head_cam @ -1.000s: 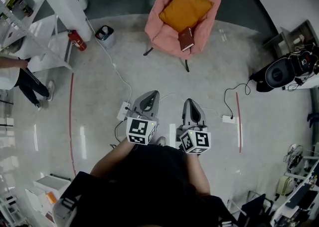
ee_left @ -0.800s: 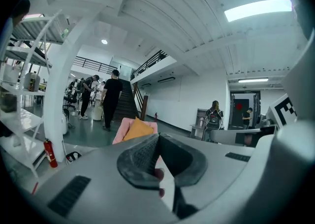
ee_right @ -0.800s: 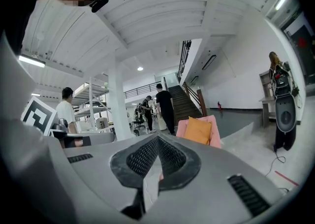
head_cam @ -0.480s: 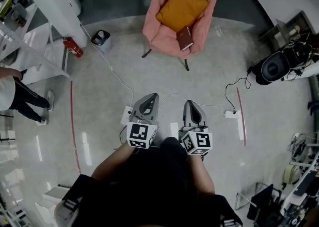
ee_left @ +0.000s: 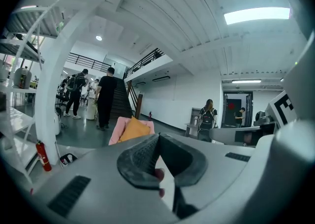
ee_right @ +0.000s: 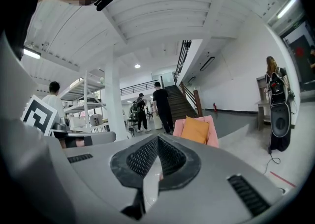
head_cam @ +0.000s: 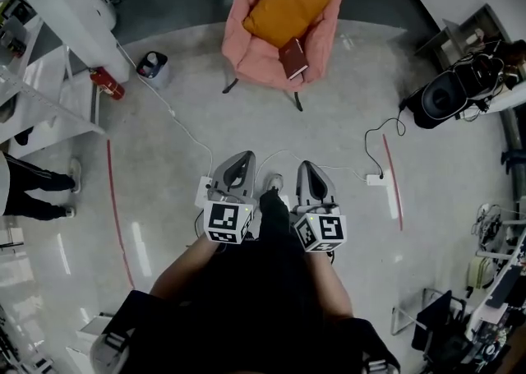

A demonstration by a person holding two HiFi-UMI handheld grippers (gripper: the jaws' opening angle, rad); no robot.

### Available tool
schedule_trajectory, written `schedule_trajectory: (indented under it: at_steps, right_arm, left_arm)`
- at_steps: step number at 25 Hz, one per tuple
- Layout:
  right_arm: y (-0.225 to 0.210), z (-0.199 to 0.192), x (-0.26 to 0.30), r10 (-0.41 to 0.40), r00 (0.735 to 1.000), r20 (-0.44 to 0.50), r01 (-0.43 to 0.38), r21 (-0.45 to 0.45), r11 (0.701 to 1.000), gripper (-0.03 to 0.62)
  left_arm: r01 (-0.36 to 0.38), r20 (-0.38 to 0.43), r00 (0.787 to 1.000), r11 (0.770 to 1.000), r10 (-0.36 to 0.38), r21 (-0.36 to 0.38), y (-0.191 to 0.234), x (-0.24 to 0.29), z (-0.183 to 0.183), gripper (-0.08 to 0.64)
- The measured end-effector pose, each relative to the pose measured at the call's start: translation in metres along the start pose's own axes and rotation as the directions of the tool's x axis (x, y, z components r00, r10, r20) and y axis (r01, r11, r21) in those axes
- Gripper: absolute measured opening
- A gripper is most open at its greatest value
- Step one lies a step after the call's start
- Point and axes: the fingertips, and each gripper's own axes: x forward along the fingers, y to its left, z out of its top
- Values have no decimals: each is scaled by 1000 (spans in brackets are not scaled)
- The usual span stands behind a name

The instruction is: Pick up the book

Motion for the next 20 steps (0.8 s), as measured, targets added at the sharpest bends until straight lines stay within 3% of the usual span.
schedule_trajectory:
  at_steps: [9,20]
  right_arm:
    - [-28,3,48,23,1000,6,-23,9,1000,2]
    - [-90,29,126,39,999,5,-39,16,999,2]
  left_arm:
    - [-8,1,1000,1000,8,11,5,51,5,8]
    - [-8,-8,1000,1000,8,-1,9,153,19,8]
